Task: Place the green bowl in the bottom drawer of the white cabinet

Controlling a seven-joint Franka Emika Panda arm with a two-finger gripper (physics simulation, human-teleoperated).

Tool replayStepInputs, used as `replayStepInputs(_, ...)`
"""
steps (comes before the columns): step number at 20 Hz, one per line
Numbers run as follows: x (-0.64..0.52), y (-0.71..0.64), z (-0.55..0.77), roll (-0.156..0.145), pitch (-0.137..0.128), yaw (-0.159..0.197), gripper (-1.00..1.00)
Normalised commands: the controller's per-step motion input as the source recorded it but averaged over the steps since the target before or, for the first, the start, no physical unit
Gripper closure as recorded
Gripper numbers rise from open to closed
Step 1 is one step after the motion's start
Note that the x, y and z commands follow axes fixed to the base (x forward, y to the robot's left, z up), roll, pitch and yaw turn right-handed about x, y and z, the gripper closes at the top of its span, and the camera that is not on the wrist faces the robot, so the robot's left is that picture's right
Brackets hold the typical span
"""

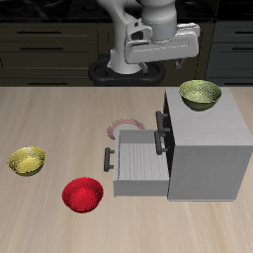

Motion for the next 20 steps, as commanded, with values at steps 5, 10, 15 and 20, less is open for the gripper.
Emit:
replayStepInputs(5,0.15,0.36,0.07,0.04,-0.002,0.011,-1.0)
replayStepInputs(10,0.14,0.25,0.12,0.018,-0.007,-0.003,-1.0)
replayStepInputs(15,0.14,0.19,0.12,0.005,-0.008,-0.009,-1.0)
replayStepInputs(20,0.17,0.11,0.07,-0.005,-0.006,0.0,-1.0)
